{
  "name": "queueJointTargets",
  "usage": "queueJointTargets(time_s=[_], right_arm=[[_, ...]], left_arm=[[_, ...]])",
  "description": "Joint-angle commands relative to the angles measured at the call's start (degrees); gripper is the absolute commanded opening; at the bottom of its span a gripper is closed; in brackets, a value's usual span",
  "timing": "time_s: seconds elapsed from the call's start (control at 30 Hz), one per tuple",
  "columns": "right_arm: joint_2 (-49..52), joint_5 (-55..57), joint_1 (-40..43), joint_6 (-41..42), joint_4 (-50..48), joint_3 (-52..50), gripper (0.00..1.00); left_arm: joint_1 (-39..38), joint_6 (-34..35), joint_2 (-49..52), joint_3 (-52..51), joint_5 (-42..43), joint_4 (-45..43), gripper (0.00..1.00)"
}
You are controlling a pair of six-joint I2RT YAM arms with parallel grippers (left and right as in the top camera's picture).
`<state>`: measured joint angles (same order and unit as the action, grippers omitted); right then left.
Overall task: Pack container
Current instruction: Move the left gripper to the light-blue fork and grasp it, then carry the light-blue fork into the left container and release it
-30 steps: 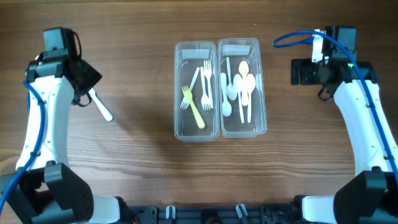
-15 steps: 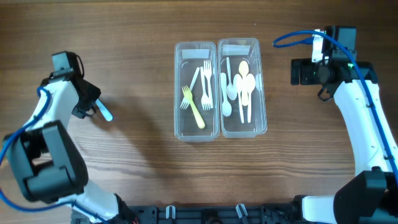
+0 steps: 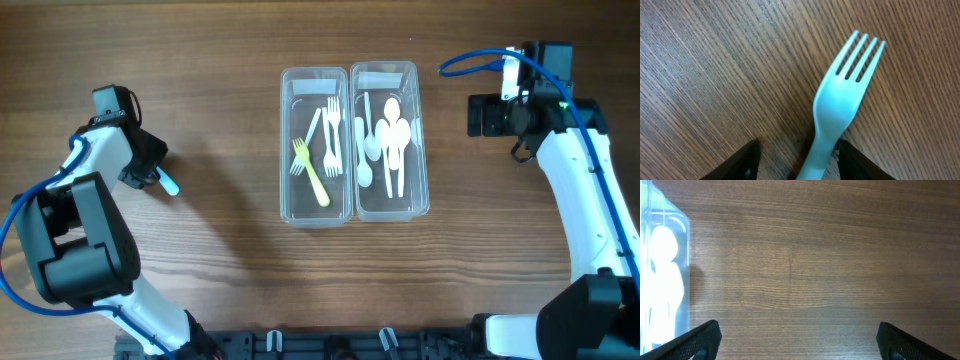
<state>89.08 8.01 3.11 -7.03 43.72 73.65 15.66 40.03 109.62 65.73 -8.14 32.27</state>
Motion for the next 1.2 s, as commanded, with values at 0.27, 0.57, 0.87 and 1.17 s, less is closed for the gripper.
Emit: queueJointTargets(time_s=[0.27,0.57,0.87,1.17], right_arm=[[-0.8,1.0,0.1,-0.5,0.0,1.0,1.0],[-0.8,1.0,0.1,-0.5,0.0,1.0,1.0],[-0.8,1.0,0.1,-0.5,0.0,1.0,1.0],[-0.8,1.0,0.1,-0.5,0.0,1.0,1.0]], left_arm=[[-0.2,0.5,3.2,-0.6,7.9,-2.4,0.04],[0.3,-0.8,-0.5,-0.5,8.9,-2.7,0.04],[0.3,-6.6,-16.0,-0.5,19.0,-3.2,0.04],[-5.3,-17.7,-30.2,-0.5,43.2,-6.5,0.04]])
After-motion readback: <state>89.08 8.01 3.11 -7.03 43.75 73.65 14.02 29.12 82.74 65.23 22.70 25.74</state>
